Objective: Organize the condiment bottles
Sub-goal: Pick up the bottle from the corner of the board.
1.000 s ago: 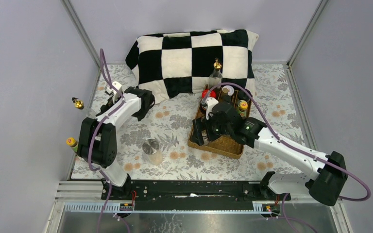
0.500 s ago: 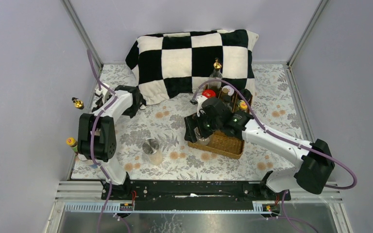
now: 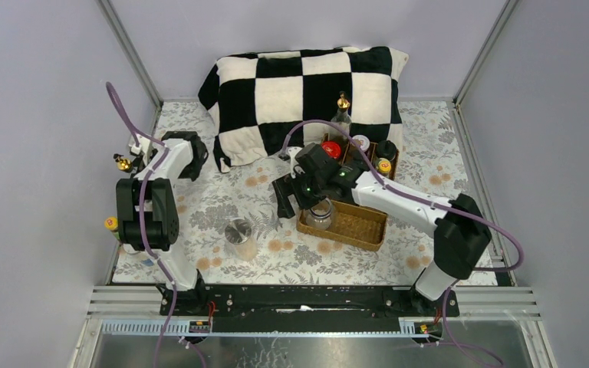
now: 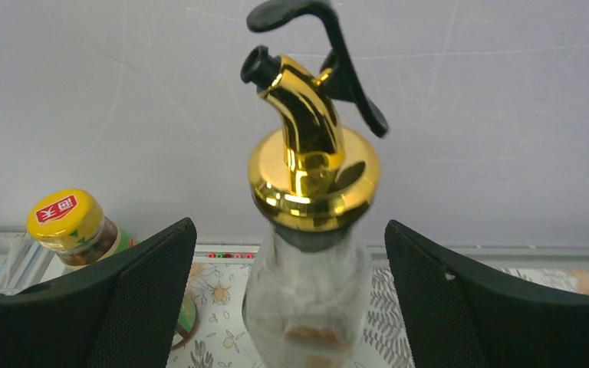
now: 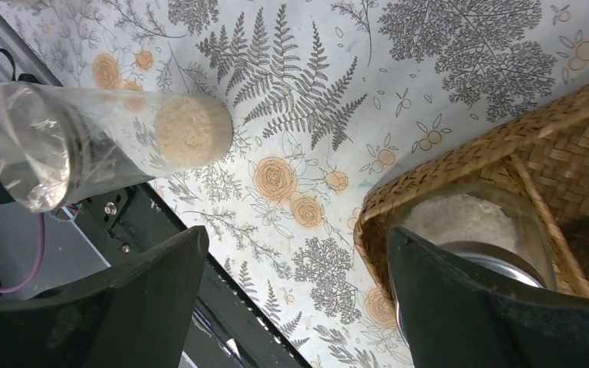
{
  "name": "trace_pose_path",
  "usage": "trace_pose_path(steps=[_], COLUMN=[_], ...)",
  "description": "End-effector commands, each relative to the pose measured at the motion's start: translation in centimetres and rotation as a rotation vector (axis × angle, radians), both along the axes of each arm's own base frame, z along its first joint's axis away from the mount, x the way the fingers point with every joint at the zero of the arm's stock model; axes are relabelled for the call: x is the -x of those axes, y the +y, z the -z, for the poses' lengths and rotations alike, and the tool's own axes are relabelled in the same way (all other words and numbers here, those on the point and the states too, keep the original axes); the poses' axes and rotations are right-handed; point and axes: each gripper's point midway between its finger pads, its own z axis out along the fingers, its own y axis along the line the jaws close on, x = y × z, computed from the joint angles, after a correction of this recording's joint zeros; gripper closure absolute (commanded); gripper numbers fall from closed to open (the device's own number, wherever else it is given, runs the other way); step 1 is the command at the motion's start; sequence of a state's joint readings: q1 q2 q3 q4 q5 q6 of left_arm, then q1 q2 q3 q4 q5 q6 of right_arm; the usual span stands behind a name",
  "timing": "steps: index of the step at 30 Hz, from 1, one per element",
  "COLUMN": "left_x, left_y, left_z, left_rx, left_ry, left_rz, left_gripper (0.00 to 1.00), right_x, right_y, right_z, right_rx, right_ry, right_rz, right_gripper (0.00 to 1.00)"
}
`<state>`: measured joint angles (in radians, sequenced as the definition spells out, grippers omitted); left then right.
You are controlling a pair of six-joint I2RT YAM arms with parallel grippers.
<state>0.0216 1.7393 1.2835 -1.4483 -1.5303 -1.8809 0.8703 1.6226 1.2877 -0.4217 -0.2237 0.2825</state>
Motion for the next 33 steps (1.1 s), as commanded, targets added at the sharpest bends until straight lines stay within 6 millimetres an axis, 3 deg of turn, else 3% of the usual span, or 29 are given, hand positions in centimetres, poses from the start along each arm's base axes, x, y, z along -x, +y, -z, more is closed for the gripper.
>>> trace_pose_path(steps=[1, 12, 15, 17, 25, 33], left_x=[-1.3, -1.2, -1.3, -1.3, -1.6, -1.6], left_y=[2.3, 4.7, 4.8, 4.7, 3.3, 1.6], left_z=[-2.8, -1.8, -1.4, -1.4, -0.7, 0.2], left_rx=[-0.187, -0.191, -0.190, -0.188, -0.182, -0.175], left_ry=[-0.052, -0.089, -0.088, -0.087, -0.074, -0.045], left_rz=[0.014, -0.055, -0.057, -0.052, -0.007, 0.051], left_gripper=[0.04, 0.04, 0.12, 0.19, 0.25, 0.40], right_x=[0.2, 0.5, 0.7, 0.7, 0.8, 1.2], right_y=[1.7, 3.1, 3.1, 3.2, 3.8, 3.8], right_z=[-0.5, 1.0, 1.5, 1.7, 1.0, 1.1], right_rx=[-0.017, 0.014, 0.026, 0.029, 0.025, 0.017], right_ry=[0.008, 0.051, 0.057, 0.061, 0.041, 0.037], right_rz=[-0.065, -0.099, -0.101, -0.099, -0.099, -0.101], right_gripper=[0.07, 0.07, 0.07, 0.07, 0.07, 0.07])
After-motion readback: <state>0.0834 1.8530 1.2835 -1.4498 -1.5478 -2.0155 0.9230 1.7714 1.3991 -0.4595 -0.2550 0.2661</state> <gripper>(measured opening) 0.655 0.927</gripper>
